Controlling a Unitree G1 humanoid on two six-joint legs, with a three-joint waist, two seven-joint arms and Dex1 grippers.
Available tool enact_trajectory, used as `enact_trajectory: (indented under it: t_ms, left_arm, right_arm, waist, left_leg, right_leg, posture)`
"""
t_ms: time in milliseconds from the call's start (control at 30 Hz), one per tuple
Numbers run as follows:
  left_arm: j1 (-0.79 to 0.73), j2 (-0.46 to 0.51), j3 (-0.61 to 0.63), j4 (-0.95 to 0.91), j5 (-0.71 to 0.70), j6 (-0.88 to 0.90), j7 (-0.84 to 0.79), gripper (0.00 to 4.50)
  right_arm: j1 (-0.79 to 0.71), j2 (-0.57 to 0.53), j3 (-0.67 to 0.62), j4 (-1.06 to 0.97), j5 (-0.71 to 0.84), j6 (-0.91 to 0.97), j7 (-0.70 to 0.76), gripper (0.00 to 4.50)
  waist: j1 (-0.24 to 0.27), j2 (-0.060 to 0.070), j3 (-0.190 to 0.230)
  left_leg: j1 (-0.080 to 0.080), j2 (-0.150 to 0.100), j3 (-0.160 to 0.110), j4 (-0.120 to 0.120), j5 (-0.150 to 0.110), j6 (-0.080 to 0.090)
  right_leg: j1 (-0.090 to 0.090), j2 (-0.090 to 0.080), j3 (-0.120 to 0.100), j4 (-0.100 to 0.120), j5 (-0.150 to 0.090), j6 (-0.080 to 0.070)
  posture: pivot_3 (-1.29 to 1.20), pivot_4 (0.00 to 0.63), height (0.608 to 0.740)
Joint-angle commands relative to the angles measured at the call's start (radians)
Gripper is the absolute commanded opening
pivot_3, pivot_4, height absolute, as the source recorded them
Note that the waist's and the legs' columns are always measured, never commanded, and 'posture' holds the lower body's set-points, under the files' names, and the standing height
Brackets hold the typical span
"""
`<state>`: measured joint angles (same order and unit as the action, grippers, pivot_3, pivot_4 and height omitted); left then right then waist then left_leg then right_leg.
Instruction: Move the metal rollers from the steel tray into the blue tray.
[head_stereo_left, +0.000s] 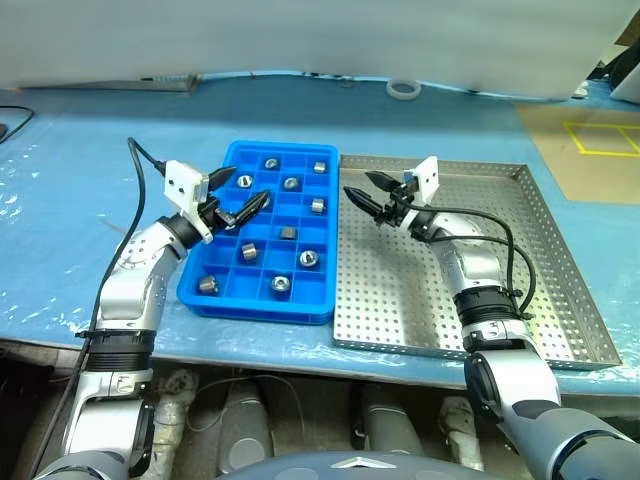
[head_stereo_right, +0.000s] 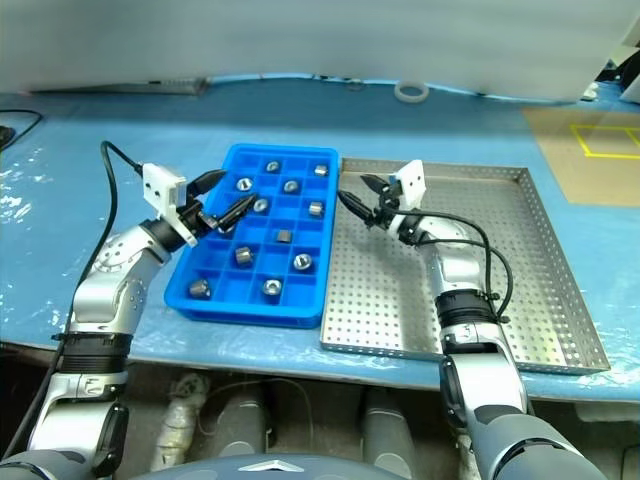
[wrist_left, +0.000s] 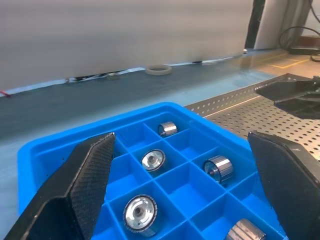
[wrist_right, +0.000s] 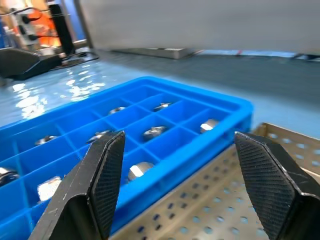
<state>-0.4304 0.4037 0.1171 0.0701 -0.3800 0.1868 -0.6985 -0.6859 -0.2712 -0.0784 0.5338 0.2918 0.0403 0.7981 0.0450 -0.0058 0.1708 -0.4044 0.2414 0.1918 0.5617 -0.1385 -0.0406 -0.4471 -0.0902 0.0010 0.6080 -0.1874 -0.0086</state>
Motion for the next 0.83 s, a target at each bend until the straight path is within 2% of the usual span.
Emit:
enact_trajectory:
  t_ms: [33, 300, 833]
  left_arm:
    - [-0.028, 0.001, -0.004, -0.006, 0.0, -0.026, -0.017, 4.5]
    - [-0.037, 0.004, -0.01, -0.008, 0.006, -0.017, -0.029, 4.5]
    - [0.007, 0.003, -0.018, -0.057, 0.014, -0.012, -0.009, 4.5]
  right_arm:
    - [-0.009, 0.003, -0.023, -0.044, -0.003, -0.078, -0.032, 3.63]
    - [-0.021, 0.018, -0.013, 0.016, -0.021, -0.083, -0.097, 3.63]
    - [-0.069, 0.03, 0.01, 0.099, -0.071, -0.217, -0.083, 3.63]
  waist:
    - [-0.007, 0.0, 0.0]
    - [-0.006, 0.0, 0.0]
    - [-0.004, 0.0, 0.0]
  left_leg:
    - [0.0, 0.0, 0.0, 0.0, 0.0, 0.0]
    - [0.0, 0.0, 0.0, 0.0, 0.0, 0.0]
    - [0.0, 0.0, 0.0, 0.0, 0.0, 0.0]
  right_leg:
    - [0.0, 0.0, 0.0, 0.0, 0.0, 0.0]
    - [0.0, 0.0, 0.0, 0.0, 0.0, 0.0]
    - [0.0, 0.0, 0.0, 0.0, 0.0, 0.0]
  posture:
    - [-0.14, 0.15, 0.74]
    - [-0.12, 0.15, 0.74]
    - [-0.08, 0.15, 0.74]
